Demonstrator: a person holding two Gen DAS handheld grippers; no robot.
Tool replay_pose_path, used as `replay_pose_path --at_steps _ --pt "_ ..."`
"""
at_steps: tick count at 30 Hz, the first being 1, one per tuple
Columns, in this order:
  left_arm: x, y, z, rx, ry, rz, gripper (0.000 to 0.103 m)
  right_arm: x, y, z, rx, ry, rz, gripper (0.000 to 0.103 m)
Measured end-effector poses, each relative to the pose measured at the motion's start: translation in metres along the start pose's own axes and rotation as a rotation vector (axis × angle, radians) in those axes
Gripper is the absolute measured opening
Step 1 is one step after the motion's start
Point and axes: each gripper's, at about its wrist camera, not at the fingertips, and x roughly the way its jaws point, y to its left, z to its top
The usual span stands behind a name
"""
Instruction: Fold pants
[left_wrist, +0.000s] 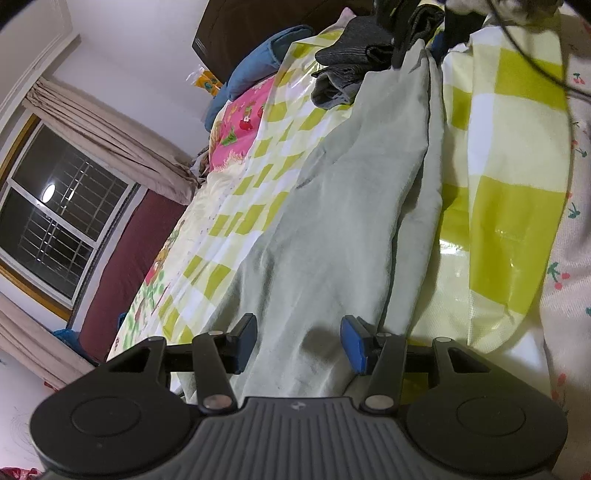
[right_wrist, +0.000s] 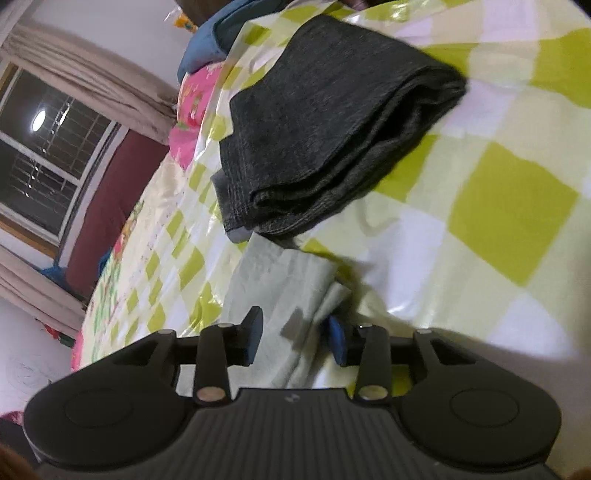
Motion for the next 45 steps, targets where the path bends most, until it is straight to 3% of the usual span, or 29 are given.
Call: replay_pose_path --at_steps 4,5,6,9,11,13,15,16,18,19,22,25,27,29,30,33,37,40,41,42,45 --pt "0.001 -0.001 0.000 -0.005 0.000 -0.001 0.064 0.008 0.003 -0.002 -0.016 0.000 -0.018 0.035" --pt "0.001 -0.001 0.000 0.000 0.002 -0.001 0.064 0.009 0.004 -0.003 -0.027 -0.005 -0.017 0.029" --pt "0.002 -0.002 0.000 0.006 0.003 0.000 0.064 0.011 0.004 -0.004 -0.032 -0.002 -0.010 0.004" --pt "-0.001 0.002 0.003 0.008 0.000 -0.003 0.064 0.007 0.003 0.002 0.042 0.021 0.085 0.005" --pt "-0.007 0.007 0.007 -0.021 -0.017 -0.008 0.064 -0.024 0.010 0.010 0.034 -0.068 0.184 0.004" --pt "-0.011 0.007 0.009 -0.046 -0.020 -0.040 0.066 -0.053 0.012 0.015 -0.002 -0.129 0.222 0.004" --pt "-0.008 0.000 0.009 -0.077 0.004 -0.095 0.066 -0.066 0.003 0.013 -0.038 -0.166 0.142 0.004" --pt "-0.006 -0.006 0.008 -0.068 0.005 -0.095 0.066 -0.062 -0.005 0.012 -0.057 -0.153 0.060 0.005" --pt "-0.010 -0.013 0.006 -0.031 -0.006 -0.068 0.066 -0.042 -0.027 0.008 -0.050 -0.059 -0.109 0.007" --pt "-0.013 -0.011 0.005 -0.033 -0.003 -0.075 0.066 -0.037 -0.035 0.004 -0.034 -0.024 -0.133 0.009" --pt "-0.029 0.002 -0.008 -0.056 0.003 -0.084 0.067 -0.065 -0.029 -0.002 -0.045 -0.129 -0.116 0.016" --pt "-0.043 0.022 -0.030 -0.113 0.021 -0.022 0.067 -0.094 -0.004 -0.007 -0.196 -0.255 -0.203 0.017" --pt "-0.048 0.037 -0.045 -0.169 0.047 0.027 0.068 -0.106 0.028 -0.015 -0.329 -0.288 -0.171 0.017" --pt "-0.048 0.049 -0.059 -0.195 0.066 0.098 0.068 -0.098 0.071 -0.032 -0.466 -0.220 -0.045 0.017" --pt "-0.045 0.054 -0.066 -0.206 0.081 0.130 0.068 -0.085 0.092 -0.043 -0.520 -0.145 0.032 0.017" --pt "-0.037 0.067 -0.089 -0.259 0.129 0.186 0.068 -0.022 0.156 -0.089 -0.592 0.161 0.281 0.017" --pt "-0.028 0.081 -0.120 -0.318 0.194 0.233 0.069 0.073 0.233 -0.165 -0.651 0.442 0.437 0.017" --pt "-0.028 0.092 -0.136 -0.378 0.201 0.231 0.079 0.135 0.264 -0.196 -0.657 0.617 0.482 0.015" --pt "-0.028 0.095 -0.140 -0.393 0.197 0.229 0.082 0.151 0.268 -0.204 -0.664 0.626 0.444 0.014" --pt "-0.029 0.097 -0.143 -0.405 0.191 0.228 0.084 0.166 0.271 -0.206 -0.688 0.610 0.384 0.003" --pt "-0.030 0.100 -0.152 -0.433 0.186 0.236 0.087 0.189 0.263 -0.184 -0.600 0.520 0.329 0.003"
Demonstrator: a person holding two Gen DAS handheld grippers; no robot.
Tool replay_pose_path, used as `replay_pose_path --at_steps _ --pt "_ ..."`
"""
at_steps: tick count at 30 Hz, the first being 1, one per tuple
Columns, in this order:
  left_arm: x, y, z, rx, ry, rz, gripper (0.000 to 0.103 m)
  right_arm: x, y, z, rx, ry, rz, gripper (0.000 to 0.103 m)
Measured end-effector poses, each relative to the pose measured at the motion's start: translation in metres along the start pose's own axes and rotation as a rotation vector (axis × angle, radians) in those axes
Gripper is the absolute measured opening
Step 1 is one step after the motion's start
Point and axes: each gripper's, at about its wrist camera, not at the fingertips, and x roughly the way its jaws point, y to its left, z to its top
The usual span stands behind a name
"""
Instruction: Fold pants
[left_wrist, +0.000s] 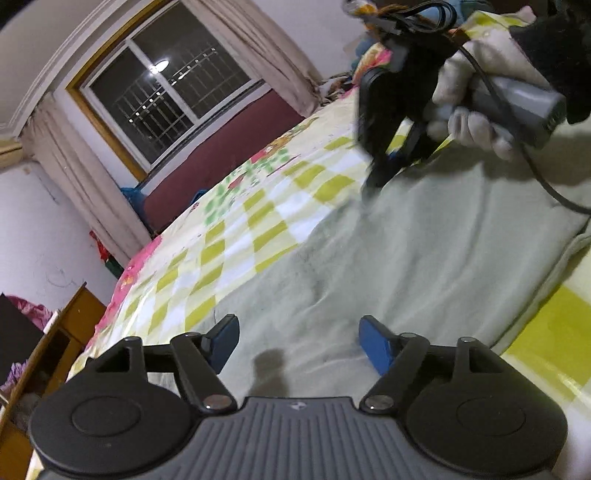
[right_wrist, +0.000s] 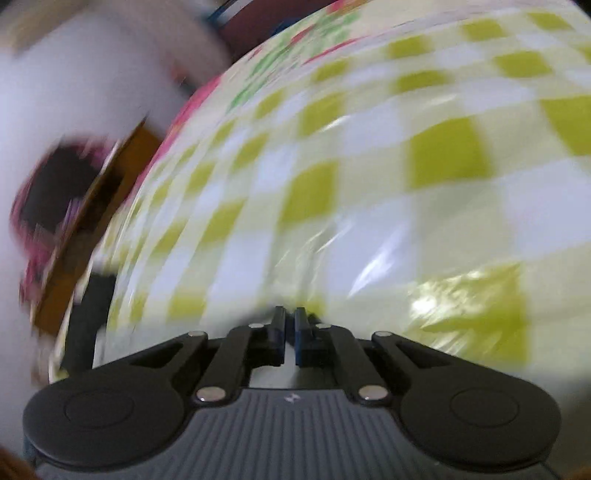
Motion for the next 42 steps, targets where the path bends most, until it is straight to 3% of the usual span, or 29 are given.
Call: replay_pose_path --at_steps 1,5,8,10,12,14,15,17,18,19,21,23,29,32,35,42 --pt "0.000 0.002 -0.001 -0.013 0.002 0.005 0.088 -0.007 -0.005 0.003 0.031 -0.033 -0.029 0.014" --pt "-0.008 0.010 -0.004 -0.044 0.001 0.029 0.088 -0.051 0.019 -0.012 -0.094 -0.085 0.003 0.014" --pt "-0.008 0.008 -0.006 -0.012 0.020 0.039 0.088 -0.051 0.038 -0.039 -0.149 -0.021 0.088 0.015" --pt "-0.009 0.007 -0.008 -0.004 0.043 0.041 0.088 -0.042 0.035 -0.052 -0.148 0.018 0.015 0.011" --pt "-0.015 0.010 -0.008 -0.025 0.064 0.036 0.088 -0.034 0.016 -0.051 -0.097 -0.020 -0.084 0.000" --pt "-0.020 0.007 -0.008 -0.006 0.065 0.042 0.088 -0.054 -0.010 -0.048 0.042 -0.068 -0.047 0.003" --pt "-0.019 0.004 -0.008 0.010 0.063 0.052 0.087 -0.070 -0.015 -0.047 0.049 -0.121 -0.068 0.008" --pt "-0.015 -0.001 -0.007 0.039 0.067 0.068 0.087 -0.089 -0.021 -0.043 -0.037 -0.201 -0.203 0.012" --pt "-0.015 -0.002 -0.005 0.052 0.070 0.077 0.087 -0.097 -0.026 -0.041 -0.036 -0.201 -0.276 0.012" --pt "-0.016 -0.003 -0.003 0.065 0.069 0.085 0.087 -0.107 -0.031 -0.041 -0.011 -0.204 -0.286 0.012" --pt "-0.020 -0.006 0.002 0.090 0.054 0.094 0.087 -0.143 -0.033 -0.053 0.002 -0.242 -0.199 0.011" --pt "-0.021 -0.009 0.006 0.102 0.042 0.083 0.087 -0.173 -0.037 -0.068 0.012 -0.286 -0.209 0.015" --pt "-0.034 -0.041 0.025 0.168 -0.013 0.012 0.087 -0.281 -0.108 -0.121 0.299 -0.451 -0.387 0.018" --pt "-0.038 -0.060 0.037 0.208 -0.041 -0.035 0.087 -0.336 -0.143 -0.158 0.448 -0.560 -0.435 0.019" --pt "-0.040 -0.076 0.046 0.250 -0.061 -0.066 0.087 -0.357 -0.169 -0.172 0.533 -0.585 -0.420 0.027" --pt "-0.049 -0.096 0.066 0.309 -0.101 -0.088 0.088 -0.355 -0.196 -0.156 0.622 -0.611 -0.421 0.029"
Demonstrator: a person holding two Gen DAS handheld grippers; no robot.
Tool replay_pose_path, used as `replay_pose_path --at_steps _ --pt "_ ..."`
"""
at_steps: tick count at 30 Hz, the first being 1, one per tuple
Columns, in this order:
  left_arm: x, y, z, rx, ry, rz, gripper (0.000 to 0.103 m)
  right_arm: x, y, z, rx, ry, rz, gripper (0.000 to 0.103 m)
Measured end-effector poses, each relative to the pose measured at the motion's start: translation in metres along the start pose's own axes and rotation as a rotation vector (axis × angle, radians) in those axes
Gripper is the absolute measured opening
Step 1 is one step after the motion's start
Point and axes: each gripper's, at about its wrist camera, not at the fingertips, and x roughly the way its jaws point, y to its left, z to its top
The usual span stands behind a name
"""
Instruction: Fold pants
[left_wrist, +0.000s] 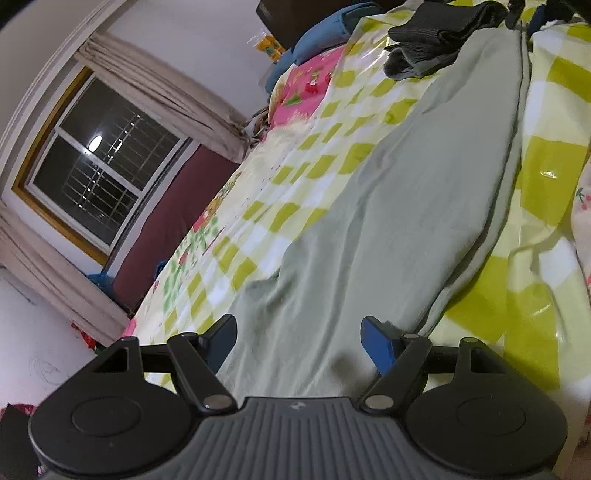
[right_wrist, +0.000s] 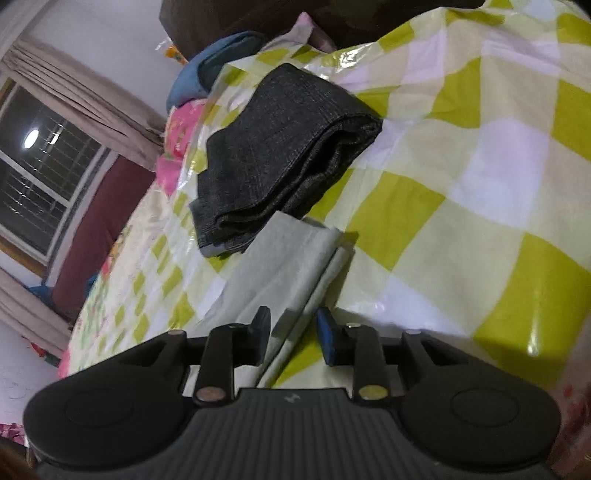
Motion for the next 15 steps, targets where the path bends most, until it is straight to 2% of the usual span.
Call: replay_pose_path --at_steps 3,6,11,12,13,15 --pt "0.003 0.003 0.003 -0.016 0.000 -0.016 0.087 -0.007 -0.004 -0.003 0.010 -0.015 -0.008 0.030" --pt "0.007 0.000 0.004 -0.030 0.004 -0.035 0.087 0.003 -0.004 -0.006 -0.012 0.003 -0.010 0.038" --pt "0.005 -0.008 0.006 -0.041 -0.010 -0.081 0.087 0.025 -0.002 -0.010 0.009 -0.029 0.005 0.036" --pt "0.005 -0.011 0.005 -0.042 -0.004 -0.097 0.087 0.027 -0.003 -0.009 0.017 -0.033 0.012 0.028" --pt "0.005 -0.015 0.003 -0.036 -0.006 -0.093 0.087 0.027 -0.004 -0.007 0.030 -0.034 0.016 0.005" --pt "0.004 -0.018 -0.001 -0.036 -0.013 -0.087 0.087 0.021 -0.007 -0.002 0.084 -0.021 0.049 0.005"
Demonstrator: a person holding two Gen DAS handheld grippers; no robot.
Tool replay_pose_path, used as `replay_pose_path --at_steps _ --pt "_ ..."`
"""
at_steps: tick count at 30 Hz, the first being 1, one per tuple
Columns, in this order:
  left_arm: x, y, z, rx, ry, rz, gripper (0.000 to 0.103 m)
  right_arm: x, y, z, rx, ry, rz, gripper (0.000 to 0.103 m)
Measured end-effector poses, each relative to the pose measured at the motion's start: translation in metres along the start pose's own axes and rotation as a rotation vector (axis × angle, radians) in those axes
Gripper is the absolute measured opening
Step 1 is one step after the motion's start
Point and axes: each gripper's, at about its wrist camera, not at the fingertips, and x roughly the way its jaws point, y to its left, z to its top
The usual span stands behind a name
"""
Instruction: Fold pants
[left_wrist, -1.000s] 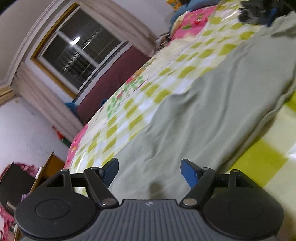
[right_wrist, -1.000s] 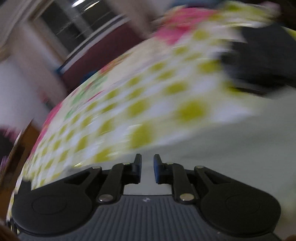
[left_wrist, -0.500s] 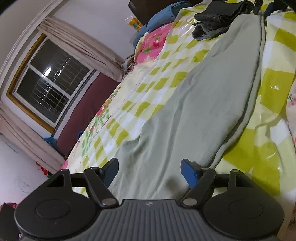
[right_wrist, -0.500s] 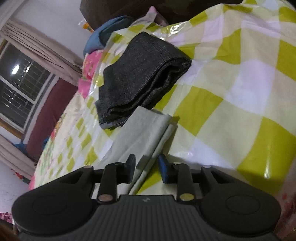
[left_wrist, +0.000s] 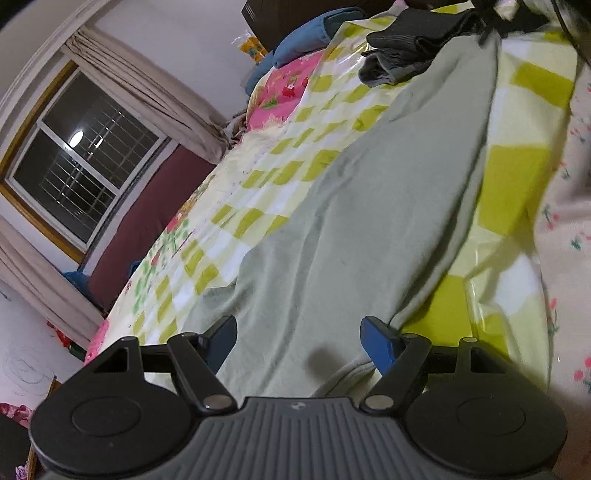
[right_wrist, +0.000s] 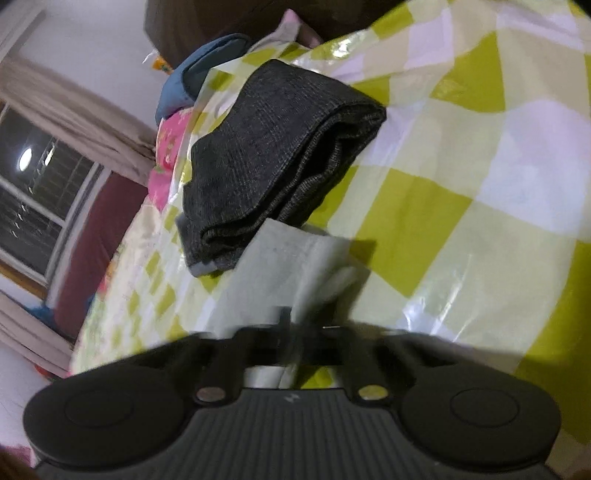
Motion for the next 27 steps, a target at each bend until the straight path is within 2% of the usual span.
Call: replay_pose_path --at_steps 2,5,9,11,15,17,19,21,23,25,27 --pt "-0.001 0.003 -0.002 -0.031 -0.005 -0.011 0.087 -0.018 0.012 0.001 -0.011 -0.027 0.055 0.005" --pt "-0.003 0.012 -0.007 -0.085 -0.014 -0.024 0.087 -0.040 0.063 -0.009 -0.170 -0.048 0.116 0.005" --pt "-0.006 0.028 -0.023 -0.178 -0.012 -0.007 0.087 -0.044 0.151 -0.044 -0.349 0.007 0.274 0.005" --pt "-0.008 0.038 -0.033 -0.229 -0.005 0.005 0.087 -0.036 0.198 -0.074 -0.437 0.075 0.354 0.005" --pt "-0.013 0.060 -0.058 -0.309 0.020 0.056 0.088 -0.010 0.292 -0.174 -0.738 0.221 0.428 0.005" --pt "-0.013 0.073 -0.072 -0.350 0.034 0.081 0.088 0.006 0.325 -0.233 -0.840 0.334 0.472 0.005" --pt "-0.014 0.086 -0.087 -0.396 0.051 0.097 0.088 0.016 0.351 -0.295 -0.977 0.387 0.500 0.005" --pt "-0.014 0.098 -0.101 -0.441 0.065 0.105 0.088 0.023 0.368 -0.351 -1.118 0.415 0.516 0.005" --pt "-0.014 0.107 -0.113 -0.484 0.075 0.102 0.089 0.028 0.376 -0.394 -1.211 0.461 0.516 0.005" --pt "-0.016 0.114 -0.122 -0.522 0.075 0.088 0.091 0.030 0.376 -0.424 -1.282 0.499 0.512 0.005" --pt "-0.018 0.117 -0.128 -0.535 0.071 0.088 0.092 0.029 0.374 -0.440 -1.369 0.480 0.506 0.005"
